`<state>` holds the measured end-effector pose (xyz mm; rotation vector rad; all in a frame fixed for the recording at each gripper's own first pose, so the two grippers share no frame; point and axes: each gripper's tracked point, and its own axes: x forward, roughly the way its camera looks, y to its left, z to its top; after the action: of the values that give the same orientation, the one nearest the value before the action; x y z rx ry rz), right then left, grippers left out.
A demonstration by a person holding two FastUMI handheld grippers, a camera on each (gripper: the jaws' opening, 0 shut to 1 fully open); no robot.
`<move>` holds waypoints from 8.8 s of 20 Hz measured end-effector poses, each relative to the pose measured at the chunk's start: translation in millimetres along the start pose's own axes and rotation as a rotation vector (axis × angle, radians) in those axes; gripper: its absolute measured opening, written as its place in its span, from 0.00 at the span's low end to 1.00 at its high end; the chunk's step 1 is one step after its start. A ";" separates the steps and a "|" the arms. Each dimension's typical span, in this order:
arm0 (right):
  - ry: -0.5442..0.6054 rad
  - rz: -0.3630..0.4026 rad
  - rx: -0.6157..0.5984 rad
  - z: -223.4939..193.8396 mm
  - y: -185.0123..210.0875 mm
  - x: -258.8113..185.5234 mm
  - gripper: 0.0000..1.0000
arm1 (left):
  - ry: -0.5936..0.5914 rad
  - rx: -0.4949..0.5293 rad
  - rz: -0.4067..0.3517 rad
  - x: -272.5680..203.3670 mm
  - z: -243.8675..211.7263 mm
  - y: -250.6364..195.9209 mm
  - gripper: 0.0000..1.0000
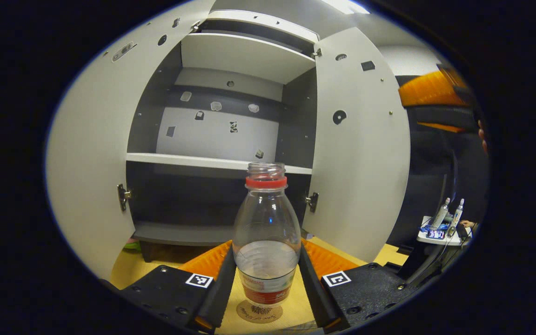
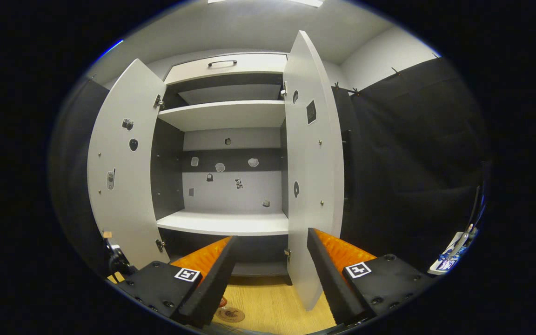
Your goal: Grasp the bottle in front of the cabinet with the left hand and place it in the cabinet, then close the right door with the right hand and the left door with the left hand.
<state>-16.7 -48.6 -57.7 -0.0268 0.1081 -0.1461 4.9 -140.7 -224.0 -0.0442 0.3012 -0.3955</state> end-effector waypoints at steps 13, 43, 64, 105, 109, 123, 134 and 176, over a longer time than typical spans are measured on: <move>-0.006 -0.017 0.032 -10.0 -18.2 -19.7 0.97 | -0.156 0.014 0.037 29.3 200.5 25.7 0.71; 0.047 -0.154 0.040 -34.5 -90.5 -50.0 0.97 | 0.119 0.054 0.187 290.9 196.0 113.4 0.76; 0.063 -0.087 0.031 -41.1 -62.2 -20.2 0.97 | -0.199 0.007 0.065 179.3 288.4 68.0 0.96; -0.020 0.225 -0.013 -9.8 37.9 10.7 0.97 | -0.346 0.038 0.837 -247.7 242.4 263.3 0.94; -0.016 0.192 -0.022 -9.8 27.8 5.2 0.97 | -0.307 0.005 0.776 -213.8 225.6 280.6 0.94; -0.022 0.137 -0.028 -5.6 10.4 -4.4 0.97 | -0.259 0.051 0.635 -177.0 222.9 257.6 0.93; -0.028 0.114 -0.027 -4.0 1.5 -13.3 0.97 | -0.234 0.056 0.400 -128.0 213.5 187.5 0.92; -0.038 -0.062 -0.045 5.8 -66.1 -24.8 0.97 | -0.253 0.001 0.170 92.6 236.9 98.7 0.94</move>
<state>-49.9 -110.2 -47.1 -0.0778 0.0731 -0.2054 193.5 -89.1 -33.8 -0.0661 0.0544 -0.2176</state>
